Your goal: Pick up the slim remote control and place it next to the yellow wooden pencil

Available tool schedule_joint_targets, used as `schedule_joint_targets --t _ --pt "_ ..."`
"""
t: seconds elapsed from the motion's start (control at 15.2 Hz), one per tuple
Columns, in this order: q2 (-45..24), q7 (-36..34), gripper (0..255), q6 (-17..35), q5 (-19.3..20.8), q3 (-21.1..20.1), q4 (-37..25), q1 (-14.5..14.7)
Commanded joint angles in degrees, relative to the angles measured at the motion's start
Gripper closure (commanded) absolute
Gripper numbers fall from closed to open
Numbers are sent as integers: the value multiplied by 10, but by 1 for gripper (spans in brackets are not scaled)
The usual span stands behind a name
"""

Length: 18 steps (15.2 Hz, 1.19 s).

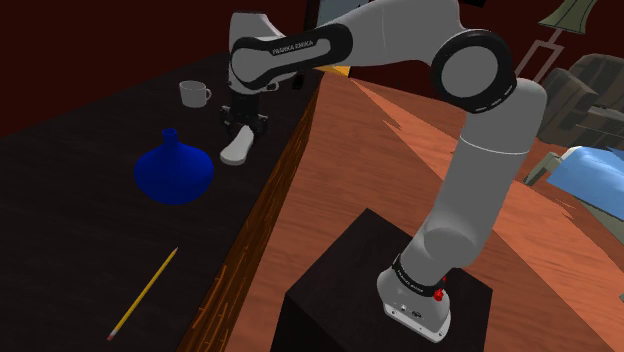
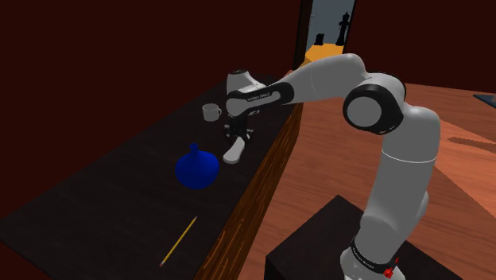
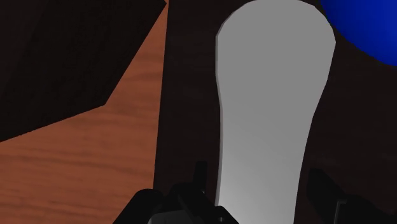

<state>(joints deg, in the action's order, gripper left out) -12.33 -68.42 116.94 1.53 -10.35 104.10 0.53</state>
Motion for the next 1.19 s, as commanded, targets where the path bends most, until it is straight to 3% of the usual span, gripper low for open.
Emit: schedule_joint_targets --t 0.0,0.53,1.12 --pt "26 -23 255 12 -2 -10 38 13" --pt "87 -115 255 32 -11 -53 116 64" --pt "119 -230 255 39 -18 -111 154 125"
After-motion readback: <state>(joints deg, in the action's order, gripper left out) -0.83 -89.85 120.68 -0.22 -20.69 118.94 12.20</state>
